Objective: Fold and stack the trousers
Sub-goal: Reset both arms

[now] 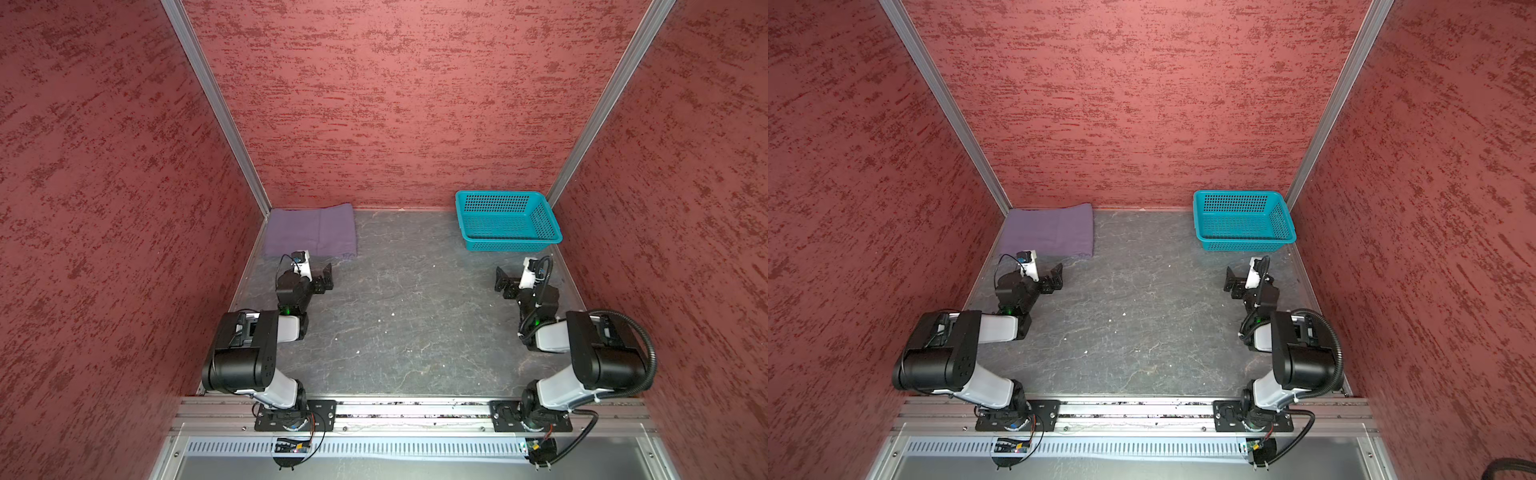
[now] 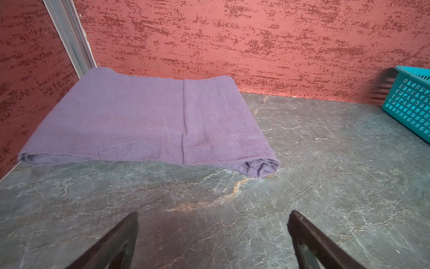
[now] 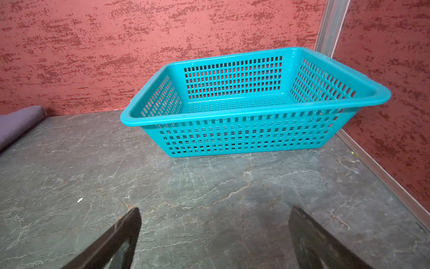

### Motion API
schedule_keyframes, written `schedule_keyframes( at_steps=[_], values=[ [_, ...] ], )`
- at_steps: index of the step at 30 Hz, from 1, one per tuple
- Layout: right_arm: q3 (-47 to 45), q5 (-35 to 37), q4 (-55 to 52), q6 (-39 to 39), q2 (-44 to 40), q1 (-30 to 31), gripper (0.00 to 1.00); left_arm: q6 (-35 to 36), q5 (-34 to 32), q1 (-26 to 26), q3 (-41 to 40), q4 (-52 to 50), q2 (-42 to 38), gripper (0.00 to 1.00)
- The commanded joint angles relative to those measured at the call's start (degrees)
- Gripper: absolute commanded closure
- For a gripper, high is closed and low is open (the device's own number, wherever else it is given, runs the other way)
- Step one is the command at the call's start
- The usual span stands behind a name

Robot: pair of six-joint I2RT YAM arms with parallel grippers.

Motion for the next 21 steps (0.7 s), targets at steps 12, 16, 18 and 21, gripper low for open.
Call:
schedule_keyframes(
  at_steps=[12,16,18,21],
  values=[
    [0.28,-0.51,1.64,-1.03,-0.35,0.38,0.01,0.97,-0.09,-0.11,0.06,-0.24,-0.18,0.01],
    [1.48,1.86,-0.55,-1.26,-0.33,1.39,0.01,0.86,0.03,-0.04,0.15,-0.29,-0.13,0.0],
    [1.44,1.92,-0.41,-1.21,-0.32,1.35,0.01,0.79,0.21,0.01,0.13,-0.27,-0.16,0.01],
    [0.26,2.06,1.31,-1.29,-0.64,1.47,0.01,0.84,0.2,0.05,0.05,-0.27,-0.18,0.01]
  ],
)
